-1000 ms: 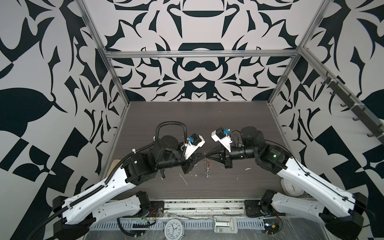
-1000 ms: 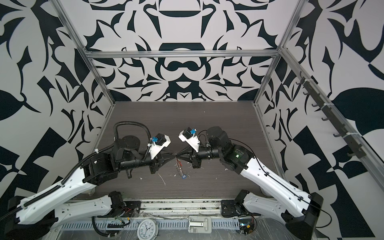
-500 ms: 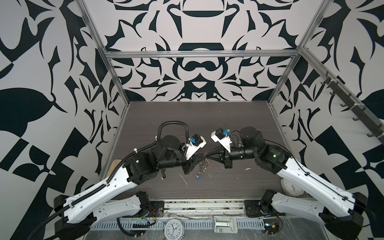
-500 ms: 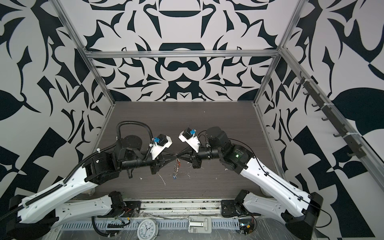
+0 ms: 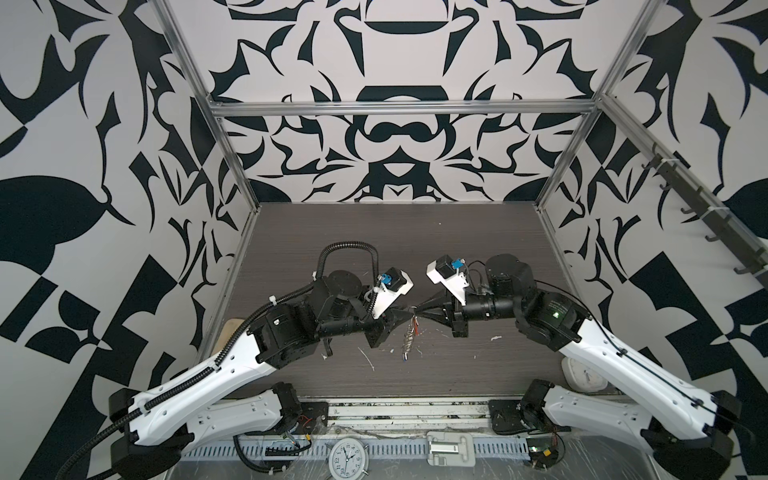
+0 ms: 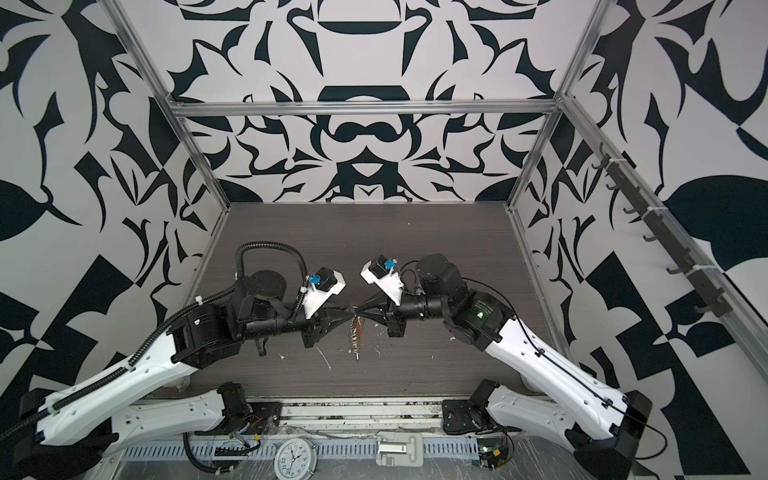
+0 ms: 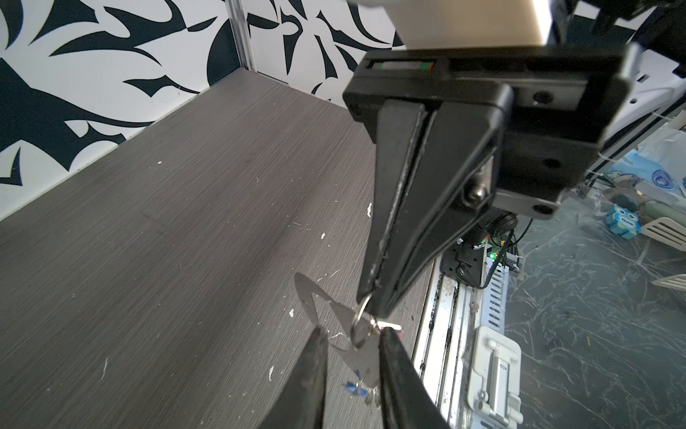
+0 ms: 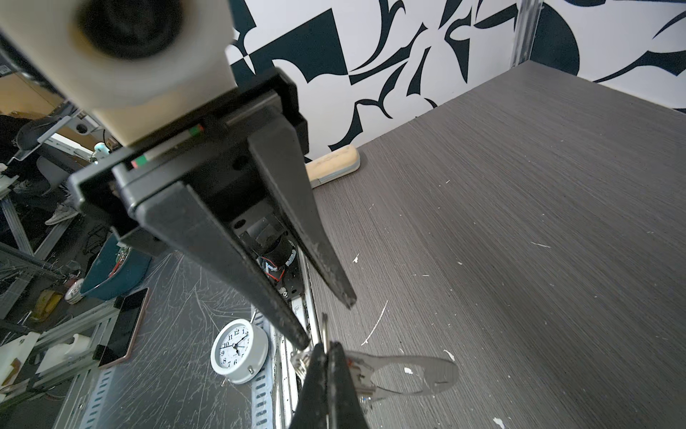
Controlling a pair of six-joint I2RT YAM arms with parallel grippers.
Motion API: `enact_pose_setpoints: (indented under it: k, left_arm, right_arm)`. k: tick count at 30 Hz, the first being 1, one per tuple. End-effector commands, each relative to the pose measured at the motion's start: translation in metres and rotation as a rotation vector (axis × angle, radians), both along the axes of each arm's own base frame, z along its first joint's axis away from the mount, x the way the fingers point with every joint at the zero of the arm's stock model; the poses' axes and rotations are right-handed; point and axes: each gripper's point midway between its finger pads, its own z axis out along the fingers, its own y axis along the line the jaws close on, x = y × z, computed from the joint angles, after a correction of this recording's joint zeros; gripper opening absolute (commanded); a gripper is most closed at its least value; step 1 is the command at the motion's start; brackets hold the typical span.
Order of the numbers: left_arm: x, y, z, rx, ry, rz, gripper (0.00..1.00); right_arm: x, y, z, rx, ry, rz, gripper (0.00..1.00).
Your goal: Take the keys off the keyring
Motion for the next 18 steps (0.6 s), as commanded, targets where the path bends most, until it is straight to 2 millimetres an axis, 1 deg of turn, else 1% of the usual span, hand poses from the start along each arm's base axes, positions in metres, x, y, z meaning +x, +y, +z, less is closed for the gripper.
enact_pose_setpoints:
  k: [1,5,8,15,18]
  left_arm:
    - [-0.003,0.0,0.011,-0.034,-0.008,-0.017,0.26]
    - [-0.007,-0.003,0.013,-0.048,-0.002,-0.044,0.17]
    - [-0.009,-0.005,0.012,-0.051,0.008,-0.056,0.14]
    - [-0.013,-0.008,0.013,-0.085,0.031,-0.076,0.13]
    - [-0.015,-0.009,0.014,-0.105,0.035,-0.083,0.11]
  right_arm:
    - [-0.002,0.001,0.03,0.077,-0.065,0.015,0.0]
    - [-0.002,0.002,0.03,0.081,-0.066,0.012,0.0]
    - [0.0,0.002,0.03,0.082,-0.07,0.002,0.0]
    - [0.002,0.004,0.032,0.102,-0.074,-0.002,0.0]
    - [0.004,0.005,0.032,0.108,-0.074,-0.01,0.0]
